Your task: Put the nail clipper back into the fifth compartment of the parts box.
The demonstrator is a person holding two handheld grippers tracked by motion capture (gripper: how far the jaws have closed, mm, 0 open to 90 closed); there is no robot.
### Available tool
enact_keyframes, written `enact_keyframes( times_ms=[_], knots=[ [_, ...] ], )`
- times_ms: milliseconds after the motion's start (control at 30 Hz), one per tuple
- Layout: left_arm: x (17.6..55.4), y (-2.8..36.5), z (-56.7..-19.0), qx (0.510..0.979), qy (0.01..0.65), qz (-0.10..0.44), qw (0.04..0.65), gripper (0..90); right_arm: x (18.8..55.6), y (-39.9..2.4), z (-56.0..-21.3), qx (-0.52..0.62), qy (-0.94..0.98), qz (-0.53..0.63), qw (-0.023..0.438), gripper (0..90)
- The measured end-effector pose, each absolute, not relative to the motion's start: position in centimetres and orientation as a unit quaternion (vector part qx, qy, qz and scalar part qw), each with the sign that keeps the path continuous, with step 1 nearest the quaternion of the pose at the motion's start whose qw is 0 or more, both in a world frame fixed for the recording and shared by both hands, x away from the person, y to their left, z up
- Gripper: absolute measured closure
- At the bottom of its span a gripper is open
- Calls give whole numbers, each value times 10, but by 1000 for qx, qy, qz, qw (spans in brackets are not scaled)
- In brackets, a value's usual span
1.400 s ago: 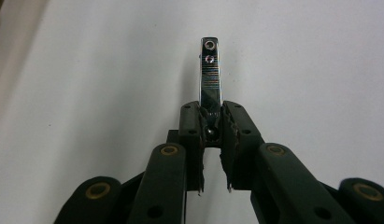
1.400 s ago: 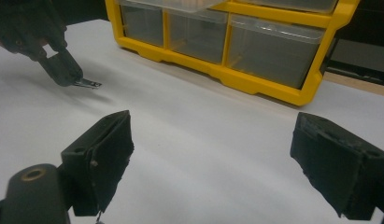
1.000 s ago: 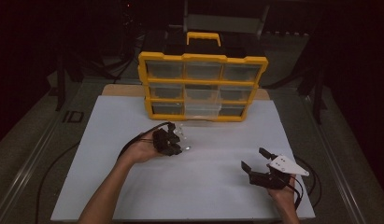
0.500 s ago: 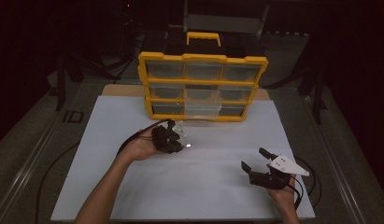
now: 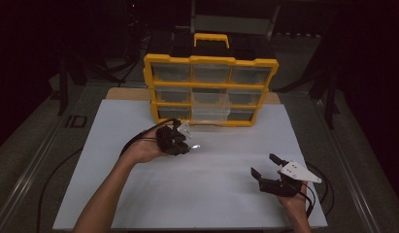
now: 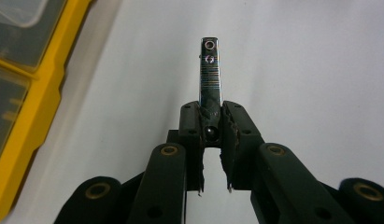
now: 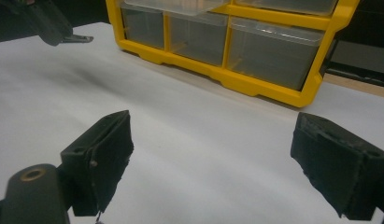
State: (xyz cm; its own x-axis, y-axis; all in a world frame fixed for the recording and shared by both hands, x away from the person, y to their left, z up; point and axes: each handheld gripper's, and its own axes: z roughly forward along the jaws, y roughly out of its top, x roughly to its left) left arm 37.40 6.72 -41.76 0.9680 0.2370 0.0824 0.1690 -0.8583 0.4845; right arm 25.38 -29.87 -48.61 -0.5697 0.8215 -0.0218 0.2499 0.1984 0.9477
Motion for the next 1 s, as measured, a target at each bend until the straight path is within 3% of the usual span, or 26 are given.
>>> enact_keyframes(
  times_ms=[1000],
  knots=[
    [386, 71, -386, 959, 98, 68, 257, 799, 253, -299, -486, 370, 723, 512, 279, 124]
  ],
)
